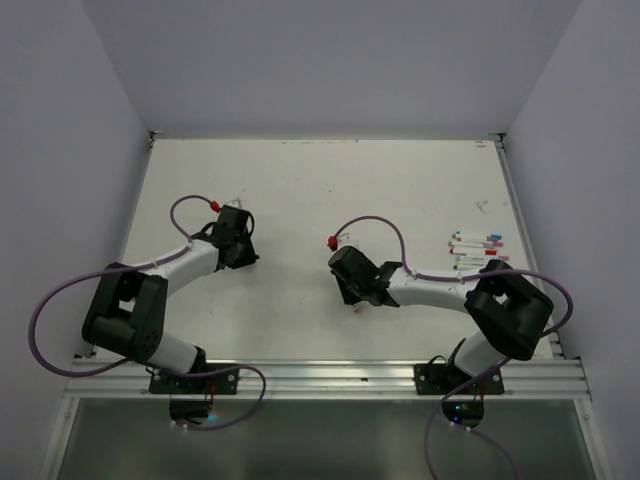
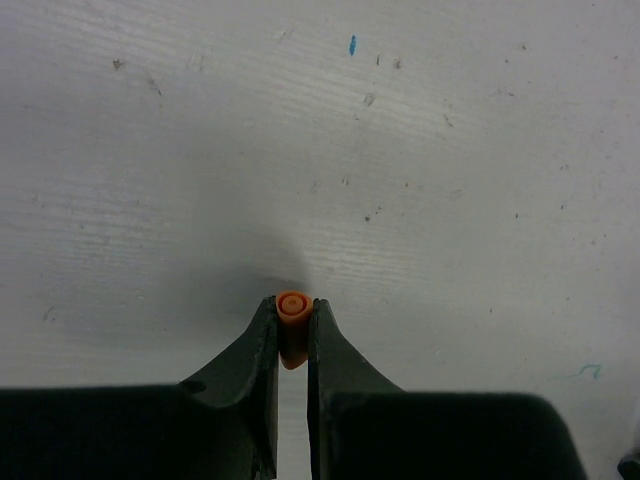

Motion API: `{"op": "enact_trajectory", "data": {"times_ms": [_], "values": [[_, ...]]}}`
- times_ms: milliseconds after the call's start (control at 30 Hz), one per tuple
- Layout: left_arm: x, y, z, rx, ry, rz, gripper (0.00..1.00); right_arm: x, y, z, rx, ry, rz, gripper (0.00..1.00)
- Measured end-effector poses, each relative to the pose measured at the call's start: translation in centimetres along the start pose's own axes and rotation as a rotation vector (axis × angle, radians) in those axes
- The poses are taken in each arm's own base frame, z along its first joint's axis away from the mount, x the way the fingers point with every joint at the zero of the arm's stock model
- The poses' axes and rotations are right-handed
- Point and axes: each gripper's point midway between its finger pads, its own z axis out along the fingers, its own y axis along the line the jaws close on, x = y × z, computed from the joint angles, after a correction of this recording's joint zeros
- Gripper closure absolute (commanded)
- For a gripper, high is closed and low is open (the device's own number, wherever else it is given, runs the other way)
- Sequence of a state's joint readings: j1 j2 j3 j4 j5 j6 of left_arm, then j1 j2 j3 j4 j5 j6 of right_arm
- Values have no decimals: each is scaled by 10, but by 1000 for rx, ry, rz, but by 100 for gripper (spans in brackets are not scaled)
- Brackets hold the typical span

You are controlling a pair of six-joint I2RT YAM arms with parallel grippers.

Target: Open the pen caps

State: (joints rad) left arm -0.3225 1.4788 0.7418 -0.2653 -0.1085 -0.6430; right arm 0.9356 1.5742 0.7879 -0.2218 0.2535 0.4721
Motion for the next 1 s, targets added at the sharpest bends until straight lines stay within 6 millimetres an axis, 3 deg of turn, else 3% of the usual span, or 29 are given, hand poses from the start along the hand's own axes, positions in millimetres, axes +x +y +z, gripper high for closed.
{"op": "enact_trajectory", "data": {"times_ms": [100,300,433,567,1000], "values": [[0,4,1,-21,-1,0,100,-2,1,1,-11,-18,6,92],[2,11,6,-47,9,-8,91,-4,4,2,-22,-35,11,84],[-2,13,10,-50,4,-16,72,-5,5,3,-29,-38,12,79],[-4,12,11,-45,-5,-20,62,-6,6,3,-32,-41,14,75],[-10,8,13,-25,-25,-26,52,-6,8,3,-42,-42,13,66]]}}
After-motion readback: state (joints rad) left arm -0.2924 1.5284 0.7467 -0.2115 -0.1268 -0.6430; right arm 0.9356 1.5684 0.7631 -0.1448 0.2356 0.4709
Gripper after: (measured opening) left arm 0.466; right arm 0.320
